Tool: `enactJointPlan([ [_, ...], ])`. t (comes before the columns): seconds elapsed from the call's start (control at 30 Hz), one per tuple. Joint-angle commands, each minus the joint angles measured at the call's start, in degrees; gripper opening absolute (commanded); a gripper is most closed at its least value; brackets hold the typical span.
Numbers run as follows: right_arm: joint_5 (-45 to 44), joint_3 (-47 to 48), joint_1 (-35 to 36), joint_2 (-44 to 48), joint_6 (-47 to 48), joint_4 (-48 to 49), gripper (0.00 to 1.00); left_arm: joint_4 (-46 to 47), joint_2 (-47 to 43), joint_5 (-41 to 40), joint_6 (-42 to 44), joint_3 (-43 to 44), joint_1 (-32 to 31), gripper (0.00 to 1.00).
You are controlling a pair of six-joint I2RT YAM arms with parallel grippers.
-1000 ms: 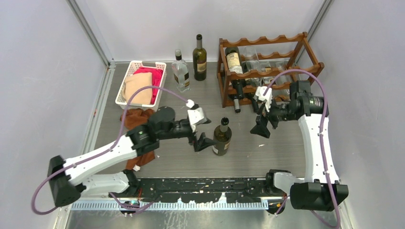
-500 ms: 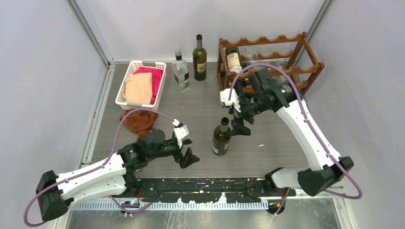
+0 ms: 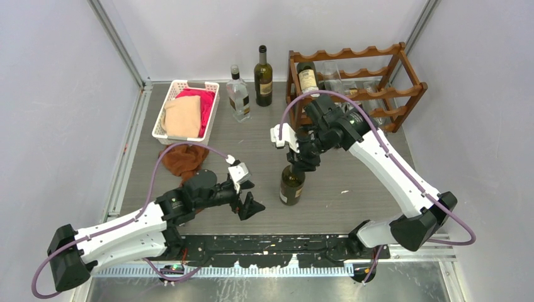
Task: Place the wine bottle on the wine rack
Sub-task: Pick up the wine bottle from the center of the board.
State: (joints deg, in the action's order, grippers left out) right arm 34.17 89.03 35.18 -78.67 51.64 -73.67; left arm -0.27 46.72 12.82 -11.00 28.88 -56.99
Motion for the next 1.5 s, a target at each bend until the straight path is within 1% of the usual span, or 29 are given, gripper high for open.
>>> enactJointPlan([
  [0.0, -3.06, 1.43, 1.10, -0.13, -1.29, 1.49, 0.21, 4.20, -0.14, -0.43, -0.68, -0.16, -0.05, 0.87],
  [0.07, -3.85, 2.64, 1.08, 0.34, -2.15, 0.94, 0.10, 4.70, -0.14, -0.67, -0.34, -0.40, -0.05, 0.88],
  [0.13, -3.84, 4.38, 0.71, 0.88, -3.47, 0.16, 0.04, 6.13, -0.14, -0.82, 0.51, -0.79, -0.05, 0.89],
  [0.2, 0.23, 6.06, -1.83, 1.32, -4.32, -0.76, 0.01, 8.82, 0.15, -0.99, 1.60, -1.70, -0.05, 0.93],
  [0.3, 6.61, 8.74, -6.79, 1.04, -6.51, -2.22, 0.01, 17.35, 1.42, -1.04, 3.13, -4.22, -0.05, 0.95],
  [0.4, 10.91, 10.95, -10.97, 0.49, -8.54, -3.14, 0.01, 31.61, 5.50, 0.54, 4.59, -8.40, -0.05, 0.96],
  [0.47, 12.60, 11.62, -12.92, 0.48, -9.62, -3.28, 0.01, 40.67, 9.19, 1.24, 5.28, -9.13, -0.05, 0.96],
  [0.53, 13.56, 11.80, -13.84, 0.68, -10.13, -3.45, 0.01, 45.55, 13.07, 1.55, 5.95, -8.37, -0.04, 0.97],
  [0.67, 15.11, 10.83, -15.23, 1.51, -11.48, -2.31, 0.01, 51.75, 20.28, 0.18, 6.73, -5.31, 0.05, 0.98],
  [0.73, 15.66, 10.64, -15.93, 1.53, -12.19, -1.84, 0.01, 55.48, 23.84, 0.05, 6.85, -4.17, 0.04, 1.00],
  [0.97, 18.34, 9.60, -17.81, 1.35, -14.32, -0.06, 0.01, 72.48, 37.70, 1.51, 7.55, -2.03, -0.05, 1.00],
  [1.07, 18.82, 9.24, -18.19, 1.48, -14.67, 0.10, 0.01, 75.91, 42.92, 2.13, 8.47, -0.93, -0.03, 1.00],
  [1.23, 19.53, 7.39, -18.61, 2.34, -15.65, 1.58, 0.01, 76.18, 47.61, 3.78, 9.95, 2.48, -0.05, 1.00],
  [1.3, 19.59, 6.85, -18.95, 2.44, -15.94, 1.99, 0.01, 76.88, 49.17, 5.45, 9.15, 3.73, -0.05, 1.00],
  [1.37, 19.93, 6.41, -19.47, 2.68, -16.19, 2.32, 0.01, 77.33, 50.34, 6.61, 8.33, 4.51, -0.05, 0.98],
  [1.4, 20.11, 6.19, -19.79, 2.72, -16.33, 2.49, 0.01, 77.24, 50.66, 6.89, 7.95, 4.83, -0.05, 0.95],
  [1.43, 20.22, 5.89, -20.13, 3.00, -16.46, 2.58, 0.01, 76.89, 50.73, 7.19, 7.81, 5.00, 0.03, 0.90],
  [1.47, 20.19, 5.70, -20.45, 3.02, -16.56, 2.63, 0.01, 76.00, 50.50, 7.62, 8.09, 4.98, 0.08, 0.80],
])
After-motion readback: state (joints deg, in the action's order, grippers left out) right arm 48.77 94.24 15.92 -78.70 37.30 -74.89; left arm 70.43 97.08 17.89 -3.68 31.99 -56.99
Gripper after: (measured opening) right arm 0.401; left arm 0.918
